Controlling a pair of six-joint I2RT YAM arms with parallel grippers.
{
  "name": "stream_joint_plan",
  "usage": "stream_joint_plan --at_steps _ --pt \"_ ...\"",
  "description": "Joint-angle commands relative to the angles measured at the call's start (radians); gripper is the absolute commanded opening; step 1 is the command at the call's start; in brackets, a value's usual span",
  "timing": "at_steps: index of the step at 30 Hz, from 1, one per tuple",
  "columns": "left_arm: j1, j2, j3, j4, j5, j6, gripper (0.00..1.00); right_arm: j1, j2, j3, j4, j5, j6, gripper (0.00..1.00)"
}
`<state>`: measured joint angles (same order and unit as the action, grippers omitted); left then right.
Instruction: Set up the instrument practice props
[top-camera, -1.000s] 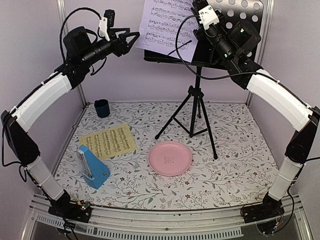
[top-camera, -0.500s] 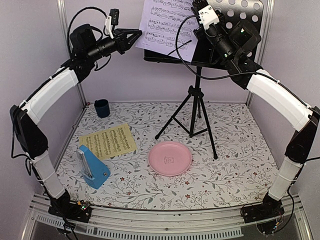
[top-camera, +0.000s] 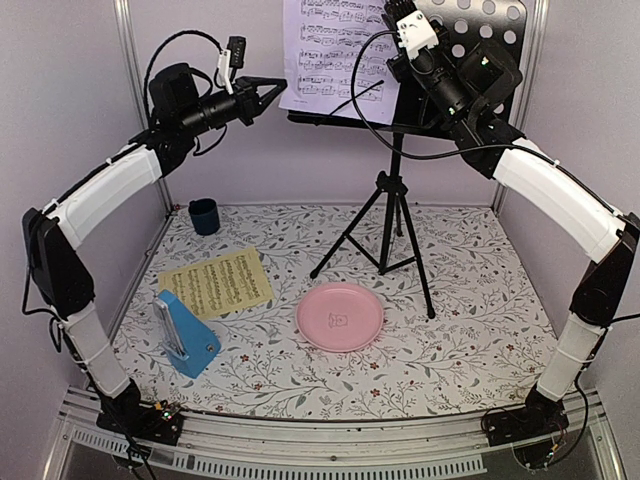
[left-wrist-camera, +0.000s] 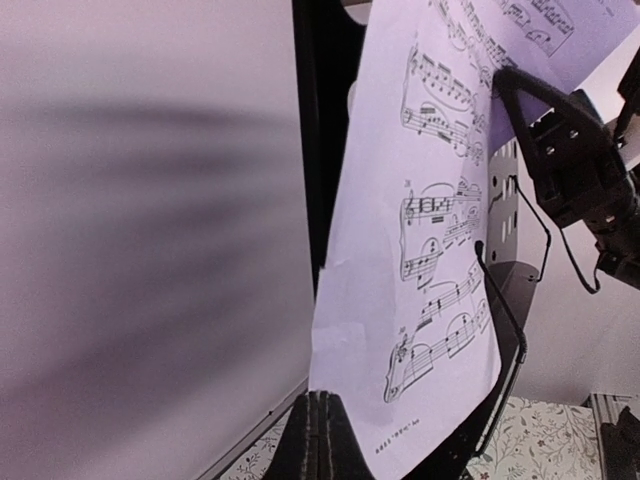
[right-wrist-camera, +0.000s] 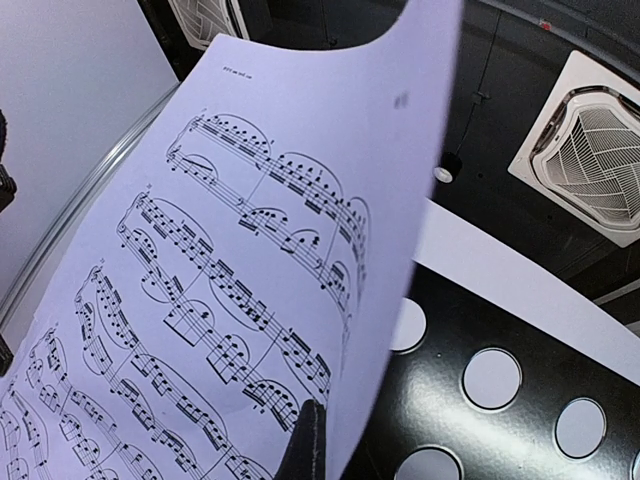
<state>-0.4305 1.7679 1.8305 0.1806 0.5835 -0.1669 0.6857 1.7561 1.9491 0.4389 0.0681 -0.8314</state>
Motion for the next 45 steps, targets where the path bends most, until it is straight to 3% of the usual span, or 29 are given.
stream_joint_plan --at_steps 1,11,15,20,28,34,39,45 --pt "0.007 -0.050 -0.043 0.045 0.008 -0.013 0.00 -0.009 -0.001 0.014 0.034 0.010 -0.006 0.01" --pt "0.004 -0.084 -0.123 0.090 0.022 -0.029 0.00 -0.008 0.003 0.019 0.051 0.018 -0.012 0.18" --pt "0.004 -0.096 -0.140 0.091 0.031 -0.023 0.02 -0.009 -0.003 0.015 0.056 0.022 -0.011 0.33" --pt "0.004 -0.096 -0.134 0.077 0.015 -0.022 0.18 -0.008 -0.012 0.002 0.064 0.018 -0.003 0.46" --pt "0.004 -0.124 -0.147 0.070 -0.053 -0.019 0.53 -0.006 -0.049 -0.031 0.070 0.009 0.015 0.76" --pt "0.004 -0.183 -0.208 0.079 -0.124 -0.020 0.71 0.001 -0.087 -0.070 0.075 0.004 0.029 1.00" --pt "0.004 -0.238 -0.273 0.062 -0.188 -0.013 0.87 0.016 -0.132 -0.123 0.091 0.012 0.039 0.99" --pt "0.007 -0.308 -0.357 -0.058 -0.397 0.015 0.92 0.029 -0.218 -0.208 0.091 0.028 0.080 0.99"
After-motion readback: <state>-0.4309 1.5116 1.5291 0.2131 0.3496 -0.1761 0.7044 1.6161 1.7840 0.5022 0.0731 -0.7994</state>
